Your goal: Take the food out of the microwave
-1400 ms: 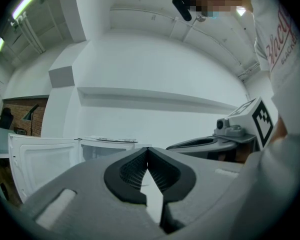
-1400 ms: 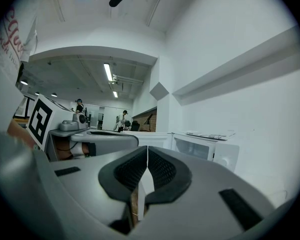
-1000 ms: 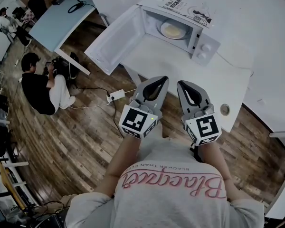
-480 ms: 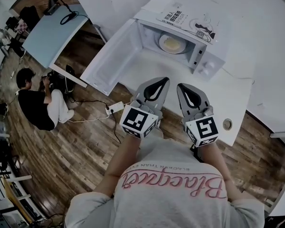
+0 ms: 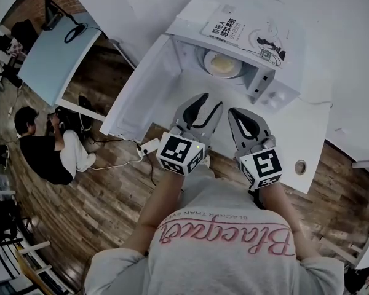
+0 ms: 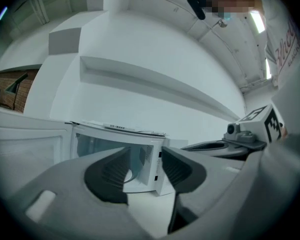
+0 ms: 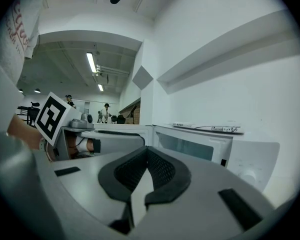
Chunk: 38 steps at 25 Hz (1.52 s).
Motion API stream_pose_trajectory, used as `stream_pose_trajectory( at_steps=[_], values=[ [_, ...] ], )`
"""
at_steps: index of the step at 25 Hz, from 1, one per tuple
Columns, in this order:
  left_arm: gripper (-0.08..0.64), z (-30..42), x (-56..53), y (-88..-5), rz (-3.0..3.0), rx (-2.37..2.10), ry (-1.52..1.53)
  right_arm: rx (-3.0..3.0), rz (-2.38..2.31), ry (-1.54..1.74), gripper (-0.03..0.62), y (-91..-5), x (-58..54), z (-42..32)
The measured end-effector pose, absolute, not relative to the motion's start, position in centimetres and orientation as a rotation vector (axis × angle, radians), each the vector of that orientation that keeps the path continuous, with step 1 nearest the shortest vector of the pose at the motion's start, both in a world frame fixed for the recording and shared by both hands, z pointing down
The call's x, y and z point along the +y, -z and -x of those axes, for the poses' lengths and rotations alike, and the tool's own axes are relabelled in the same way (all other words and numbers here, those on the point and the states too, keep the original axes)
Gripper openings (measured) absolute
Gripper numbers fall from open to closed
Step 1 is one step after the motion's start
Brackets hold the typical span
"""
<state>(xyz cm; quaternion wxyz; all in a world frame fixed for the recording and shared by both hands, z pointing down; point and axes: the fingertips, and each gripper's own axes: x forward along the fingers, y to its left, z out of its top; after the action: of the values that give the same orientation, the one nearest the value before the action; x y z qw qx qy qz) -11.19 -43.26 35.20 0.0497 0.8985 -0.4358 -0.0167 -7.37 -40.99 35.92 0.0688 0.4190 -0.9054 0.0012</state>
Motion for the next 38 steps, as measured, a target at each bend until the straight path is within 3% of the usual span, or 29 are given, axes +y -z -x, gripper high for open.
stream_pose_trajectory(
  at_steps=[1,2,13,26,38],
  values=[
    [0.225,11.4,-44.0,-35.5,-2.72,-1.318,0.064,-2.718,-1.269,-0.008,0.009,-36.1,-41.5,7.5],
    [0.255,11.6,-44.7,-35.9,-2.707,-1.304,0.073,-2.709,-1.278,-0.013,0.009,-36.2,-42.0,7.6],
    [0.254,12.8,-51.4,-41.2,-2.563,-1.185,0.004,-2.599,-1.431,-0.096,0.009,-38.6,-47.0,7.7],
    [0.255,12.6,-58.6,-51.2,-1.809,-0.993,0.285,-2.526,-1.459,-0.221,0.009,-42.7,-49.9,8.0],
    [0.255,12.4,-61.9,-55.8,-1.495,-1.041,0.323,-2.475,-1.486,-0.283,0.009,-44.8,-51.1,7.9]
  ],
)
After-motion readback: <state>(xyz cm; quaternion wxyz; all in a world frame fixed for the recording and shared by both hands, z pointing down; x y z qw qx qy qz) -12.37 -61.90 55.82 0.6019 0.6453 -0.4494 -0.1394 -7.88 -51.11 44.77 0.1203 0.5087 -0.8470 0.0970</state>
